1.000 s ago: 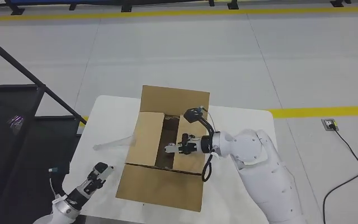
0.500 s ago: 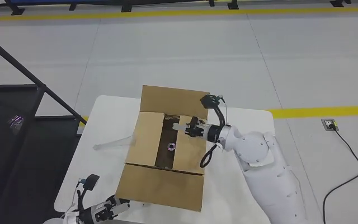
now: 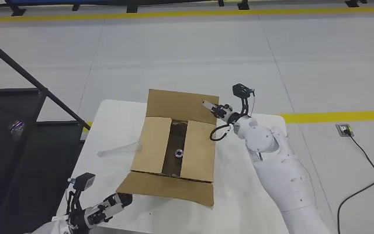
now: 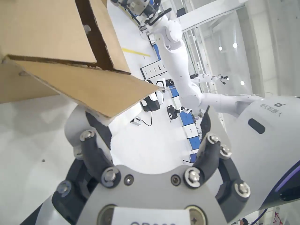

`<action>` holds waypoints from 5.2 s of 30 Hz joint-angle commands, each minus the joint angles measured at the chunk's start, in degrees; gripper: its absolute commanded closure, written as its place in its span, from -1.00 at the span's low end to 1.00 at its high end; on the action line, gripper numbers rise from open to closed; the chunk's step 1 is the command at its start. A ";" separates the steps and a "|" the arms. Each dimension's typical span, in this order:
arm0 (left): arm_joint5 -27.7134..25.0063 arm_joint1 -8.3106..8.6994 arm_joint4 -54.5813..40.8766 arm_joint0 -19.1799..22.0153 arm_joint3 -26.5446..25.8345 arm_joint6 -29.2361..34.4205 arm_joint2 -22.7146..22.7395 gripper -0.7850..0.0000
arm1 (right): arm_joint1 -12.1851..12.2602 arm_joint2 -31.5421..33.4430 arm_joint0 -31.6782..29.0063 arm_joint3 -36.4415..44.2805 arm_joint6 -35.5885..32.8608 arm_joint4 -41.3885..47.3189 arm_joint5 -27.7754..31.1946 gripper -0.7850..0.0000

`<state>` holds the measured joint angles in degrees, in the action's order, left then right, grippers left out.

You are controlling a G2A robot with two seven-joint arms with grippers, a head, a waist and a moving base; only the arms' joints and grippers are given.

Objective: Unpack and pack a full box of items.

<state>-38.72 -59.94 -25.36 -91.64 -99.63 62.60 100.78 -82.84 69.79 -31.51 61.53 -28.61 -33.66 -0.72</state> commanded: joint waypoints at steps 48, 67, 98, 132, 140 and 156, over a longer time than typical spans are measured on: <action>19.02 -3.61 42.95 16.18 -0.14 -41.22 -23.22 -1.00 | 4.28 0.38 -1.34 10.74 -36.84 24.25 -4.27 -1.00; 16.10 -3.12 34.31 9.95 0.88 -49.34 -11.42 -1.00 | 4.90 -1.72 -7.15 10.79 -32.27 28.25 -3.54 -1.00; 17.89 -6.14 -1.18 31.16 40.35 -36.60 -17.34 -1.00 | 4.95 -1.67 -7.34 10.98 -31.57 28.32 -3.15 -1.00; 9.48 -5.12 26.16 20.63 8.15 -51.13 -10.11 -1.00 | 5.63 -1.24 -9.94 13.69 -30.03 28.37 -2.62 -1.00; 8.06 -5.03 29.67 21.96 6.77 -47.26 -11.61 -1.00 | 6.09 -1.17 -10.32 14.01 -29.84 29.03 -2.12 -1.00; 3.40 -4.18 29.19 27.64 9.92 -32.13 -14.69 -1.00 | 6.65 -2.03 -9.53 13.13 -29.21 30.33 -1.48 -1.00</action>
<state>-35.07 -64.17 4.11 -64.13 -89.66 30.09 86.19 -76.23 67.76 -41.05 74.76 -57.88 -3.50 -2.31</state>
